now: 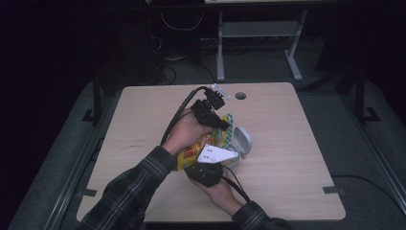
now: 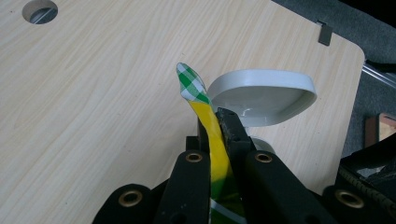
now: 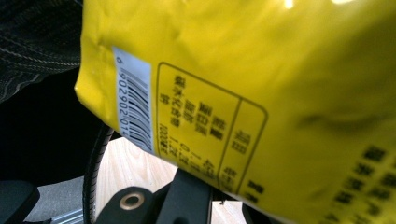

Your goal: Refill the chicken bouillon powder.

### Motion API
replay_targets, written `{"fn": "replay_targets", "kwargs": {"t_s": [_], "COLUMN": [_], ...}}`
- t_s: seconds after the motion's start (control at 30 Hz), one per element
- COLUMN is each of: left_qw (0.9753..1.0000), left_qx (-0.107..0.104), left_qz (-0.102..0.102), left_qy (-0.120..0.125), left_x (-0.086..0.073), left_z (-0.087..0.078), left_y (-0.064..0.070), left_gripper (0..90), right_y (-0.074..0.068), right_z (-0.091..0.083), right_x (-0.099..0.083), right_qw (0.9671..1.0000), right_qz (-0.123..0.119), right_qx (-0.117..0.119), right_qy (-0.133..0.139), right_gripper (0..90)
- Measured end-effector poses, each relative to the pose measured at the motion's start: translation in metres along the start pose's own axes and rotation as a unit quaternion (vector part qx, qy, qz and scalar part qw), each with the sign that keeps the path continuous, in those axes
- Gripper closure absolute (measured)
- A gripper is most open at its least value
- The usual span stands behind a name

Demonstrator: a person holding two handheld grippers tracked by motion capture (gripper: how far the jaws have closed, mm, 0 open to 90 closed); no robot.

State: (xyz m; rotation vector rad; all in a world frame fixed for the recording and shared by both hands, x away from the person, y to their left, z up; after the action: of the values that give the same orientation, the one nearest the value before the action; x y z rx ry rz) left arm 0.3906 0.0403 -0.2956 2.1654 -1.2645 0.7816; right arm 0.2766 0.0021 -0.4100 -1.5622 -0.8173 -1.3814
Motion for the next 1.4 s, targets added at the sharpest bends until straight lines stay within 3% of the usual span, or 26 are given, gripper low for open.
{"fn": "replay_targets", "kwargs": {"t_s": [1.4], "left_qw": [1.0000], "left_qx": [0.009], "left_qz": [0.000], "left_qy": [0.001], "left_x": [0.0010], "left_z": [0.0011], "left_y": [0.0022], "left_gripper": [89.6], "right_y": [0.0012], "right_z": [-0.0014], "right_x": [0.0009], "right_qw": [1.0000], "right_qz": [0.004], "right_qx": [0.002], "right_qy": [0.002], "right_gripper": [90.0]}}
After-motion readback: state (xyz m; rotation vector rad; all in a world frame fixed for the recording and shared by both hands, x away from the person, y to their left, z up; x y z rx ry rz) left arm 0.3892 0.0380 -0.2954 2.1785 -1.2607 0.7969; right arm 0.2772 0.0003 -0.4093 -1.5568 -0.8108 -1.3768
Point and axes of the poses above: each handheld gripper's, and its own axes: z roughly forward along the jaws, x roughly out of its top, y roughly to its right, the point moved 1 cm from there along z, roughly forward along the jaws, and after that the axes turned 9 degrees about y, right-handed, at the moved point
